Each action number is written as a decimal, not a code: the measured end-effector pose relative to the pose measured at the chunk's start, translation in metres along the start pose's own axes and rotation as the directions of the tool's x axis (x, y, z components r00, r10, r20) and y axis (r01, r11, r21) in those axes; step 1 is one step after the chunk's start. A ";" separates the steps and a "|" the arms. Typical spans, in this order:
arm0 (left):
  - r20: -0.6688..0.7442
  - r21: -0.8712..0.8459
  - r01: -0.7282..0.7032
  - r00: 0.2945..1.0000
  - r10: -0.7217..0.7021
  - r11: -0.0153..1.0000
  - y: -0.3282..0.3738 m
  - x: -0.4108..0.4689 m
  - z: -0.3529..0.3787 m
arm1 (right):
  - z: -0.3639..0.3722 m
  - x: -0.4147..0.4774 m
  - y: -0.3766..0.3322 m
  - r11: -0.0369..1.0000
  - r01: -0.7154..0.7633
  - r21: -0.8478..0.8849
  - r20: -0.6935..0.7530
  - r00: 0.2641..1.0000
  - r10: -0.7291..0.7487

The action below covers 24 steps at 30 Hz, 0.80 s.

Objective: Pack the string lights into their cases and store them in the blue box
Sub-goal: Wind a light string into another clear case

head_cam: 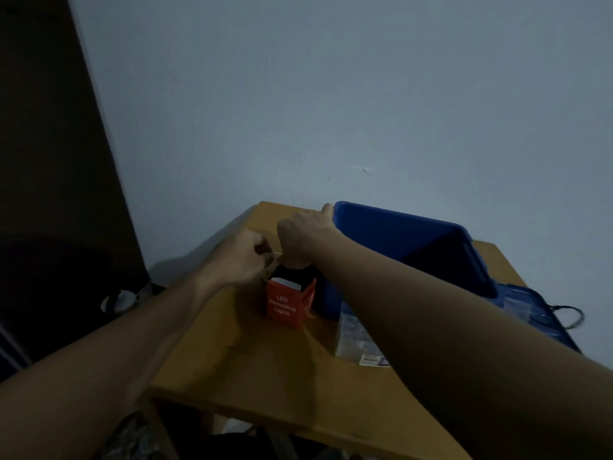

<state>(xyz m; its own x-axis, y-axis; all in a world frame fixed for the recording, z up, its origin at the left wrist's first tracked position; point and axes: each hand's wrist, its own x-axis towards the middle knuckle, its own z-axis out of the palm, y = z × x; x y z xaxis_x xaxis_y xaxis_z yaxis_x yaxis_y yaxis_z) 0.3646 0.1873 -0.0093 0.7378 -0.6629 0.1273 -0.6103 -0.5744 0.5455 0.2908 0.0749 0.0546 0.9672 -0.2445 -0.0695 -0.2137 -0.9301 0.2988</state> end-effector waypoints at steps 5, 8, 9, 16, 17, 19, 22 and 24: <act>-0.032 -0.040 0.007 0.999 -0.008 0.999 0.005 -0.011 -0.008 | -0.006 -0.012 0.004 0.998 0.008 0.067 -0.061 0.998 -0.004; -0.106 -0.062 -0.006 0.994 0.000 0.998 0.008 -0.019 -0.019 | -0.019 -0.022 0.007 0.993 0.032 0.114 -0.109 0.994 -0.019; -0.133 -0.075 -0.011 0.991 0.001 0.997 0.010 -0.024 -0.024 | -0.024 -0.026 0.008 0.990 0.042 0.134 -0.130 0.991 -0.025; -0.250 -0.182 -0.100 0.967 0.052 0.978 0.034 -0.063 -0.065 | -0.065 -0.066 0.022 0.932 0.101 0.348 -0.275 0.962 -0.002; -0.265 -0.187 -0.122 0.962 0.069 0.975 0.039 -0.070 -0.071 | -0.070 -0.075 0.025 0.916 0.121 0.383 -0.294 0.956 -0.003; -0.291 -0.209 -0.163 0.952 0.098 0.964 0.055 -0.088 -0.081 | -0.076 -0.098 0.031 0.880 0.170 0.443 -0.344 0.939 -0.008; -0.296 -0.268 -0.225 0.944 0.142 0.937 0.076 -0.113 -0.093 | -0.081 -0.138 0.040 0.816 0.232 0.530 -0.393 0.919 -0.006; -0.274 -0.313 -0.270 0.944 0.185 0.911 0.090 -0.129 -0.098 | -0.079 -0.163 0.045 0.739 0.266 0.619 -0.409 0.912 0.014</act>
<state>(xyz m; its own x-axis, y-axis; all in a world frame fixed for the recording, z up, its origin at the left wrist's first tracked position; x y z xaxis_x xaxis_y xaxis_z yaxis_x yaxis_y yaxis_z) 0.2424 0.2681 0.1047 0.6623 -0.6001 0.4486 -0.6645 -0.1940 0.7216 0.1346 0.0939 0.1544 0.9357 -0.1244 0.3303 0.0137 -0.9223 -0.3863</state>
